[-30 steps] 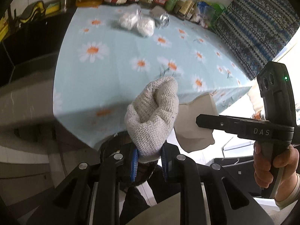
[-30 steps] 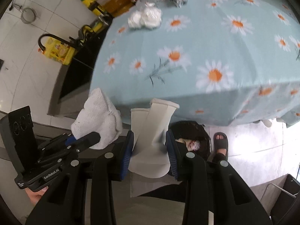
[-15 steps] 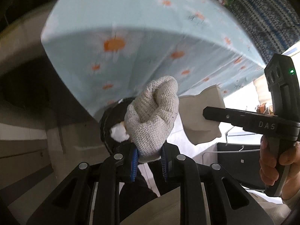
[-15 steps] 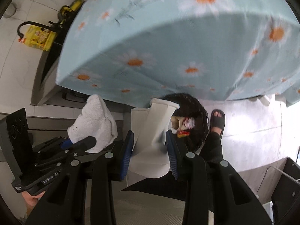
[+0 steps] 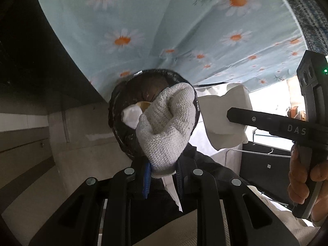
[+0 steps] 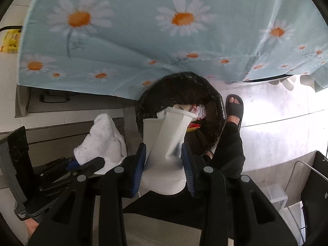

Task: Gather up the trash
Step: 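Open the left tool dropping the sock while the right tool drops the tissue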

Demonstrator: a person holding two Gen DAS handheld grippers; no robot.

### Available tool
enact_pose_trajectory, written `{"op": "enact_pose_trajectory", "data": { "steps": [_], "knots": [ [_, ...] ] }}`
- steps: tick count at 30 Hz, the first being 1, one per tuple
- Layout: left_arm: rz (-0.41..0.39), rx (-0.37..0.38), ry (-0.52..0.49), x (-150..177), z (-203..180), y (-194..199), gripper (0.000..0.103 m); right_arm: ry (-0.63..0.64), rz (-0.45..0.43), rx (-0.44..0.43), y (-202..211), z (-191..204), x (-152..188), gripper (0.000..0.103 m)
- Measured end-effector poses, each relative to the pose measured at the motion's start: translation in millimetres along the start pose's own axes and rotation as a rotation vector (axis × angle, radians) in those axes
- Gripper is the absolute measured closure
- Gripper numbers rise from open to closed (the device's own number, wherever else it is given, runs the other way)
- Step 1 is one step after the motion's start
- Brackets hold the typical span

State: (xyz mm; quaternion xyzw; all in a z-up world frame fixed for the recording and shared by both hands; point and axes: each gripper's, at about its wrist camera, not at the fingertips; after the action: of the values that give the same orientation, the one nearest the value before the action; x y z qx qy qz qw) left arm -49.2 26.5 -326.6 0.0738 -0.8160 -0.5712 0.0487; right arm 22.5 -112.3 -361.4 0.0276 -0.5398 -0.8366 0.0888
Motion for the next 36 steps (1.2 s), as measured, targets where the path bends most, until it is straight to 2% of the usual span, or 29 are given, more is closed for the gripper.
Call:
{"op": "enact_pose_trajectory", "data": {
  "steps": [5, 8, 17, 19, 20, 21, 23, 36],
  "knots": [
    [0.046, 0.004, 0.046, 0.1, 12.5, -24.3, 0.084, -0.023, 0.022, 0.005, -17.2, -8.7, -5.1, 0.066],
    [0.076, 0.033, 0.089, -0.1, 19.3, -37.6, 0.084, -0.038, 0.04, 0.012, -28.3, -14.0, -8.0, 0.066],
    [0.113, 0.014, 0.113, -2.2, 24.1, -54.3, 0.084, -0.034, 0.078, 0.033, -49.8, -17.2, -11.4, 0.066],
    [0.114, 0.004, 0.119, -3.7, 23.2, -53.2, 0.081, -0.015, 0.074, 0.044, -51.0, -14.1, -11.9, 0.066],
    [0.114, 0.005, 0.124, -4.0, 24.1, -52.8, 0.079, -0.011, 0.072, 0.043, -51.4, -13.1, -11.8, 0.064],
    [0.118, 0.005, 0.129, -4.9, 23.7, -53.5, 0.071, -0.012, 0.072, 0.035, -51.1, -12.8, -12.3, 0.057],
    [0.118, -0.006, 0.126, -6.5, 23.1, -53.3, 0.064, -0.023, 0.064, 0.03, -48.4, -14.1, -13.6, 0.047],
    [0.101, -0.004, 0.13, -10.9, 25.1, -43.6, 0.063, -0.038, 0.03, 0.031, -28.6, -16.0, -18.0, 0.046]
  ]
}}
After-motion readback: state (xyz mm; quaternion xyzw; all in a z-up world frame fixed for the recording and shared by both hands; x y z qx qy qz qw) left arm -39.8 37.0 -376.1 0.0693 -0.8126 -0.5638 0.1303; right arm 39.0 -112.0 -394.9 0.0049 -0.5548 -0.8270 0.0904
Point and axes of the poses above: each gripper's, at about its wrist camera, not at the fingertips, and y roughly against the way its jaws point, z to its left, x to its underside, and after that the axes turned 1 degree about x, right-handed
